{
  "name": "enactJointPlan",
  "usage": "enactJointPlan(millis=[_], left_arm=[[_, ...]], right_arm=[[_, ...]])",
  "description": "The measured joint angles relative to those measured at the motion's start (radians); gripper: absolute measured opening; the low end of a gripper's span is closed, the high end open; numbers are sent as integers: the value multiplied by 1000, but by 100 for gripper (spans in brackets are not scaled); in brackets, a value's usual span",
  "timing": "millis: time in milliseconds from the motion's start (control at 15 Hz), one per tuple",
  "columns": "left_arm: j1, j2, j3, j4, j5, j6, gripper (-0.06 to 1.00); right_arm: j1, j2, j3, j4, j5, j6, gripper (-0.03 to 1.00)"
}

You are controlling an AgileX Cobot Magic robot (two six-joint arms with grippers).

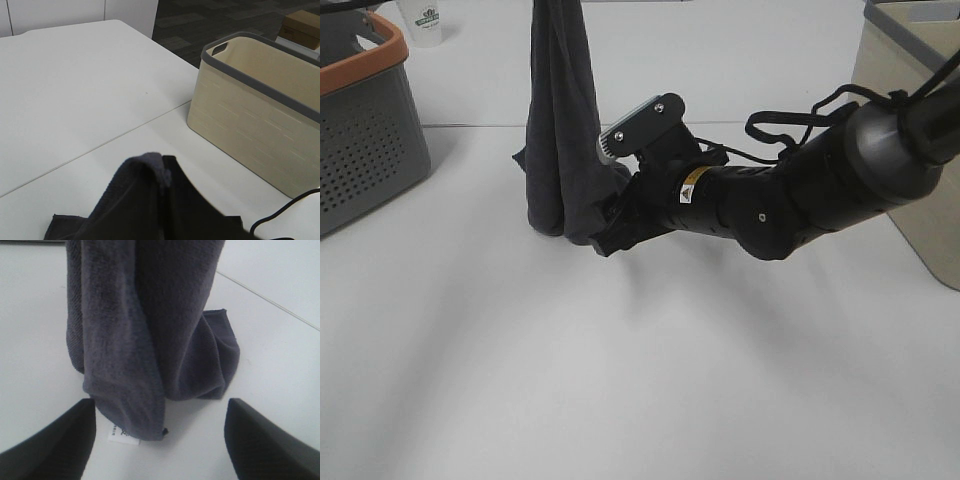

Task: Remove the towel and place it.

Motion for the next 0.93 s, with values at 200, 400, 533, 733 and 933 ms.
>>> enactJointPlan(millis=[200,400,533,733,933], left_arm=[[0,0,1,0,-1,2,0],[0,0,1,0,-11,2,0],[0,0,1,0,-16,2,0],[0,0,1,0,-18,2,0],[0,0,1,0,-1,2,0]], right_arm=[[-1,64,-1,-171,-75,107,71],[-1,109,-29,-178,-132,121,70],[-1,138,-82,-179,-133,122,69],[-1,161,-100,-179,-92,122,62],[-1,164,-100,-179,-36,129,53]])
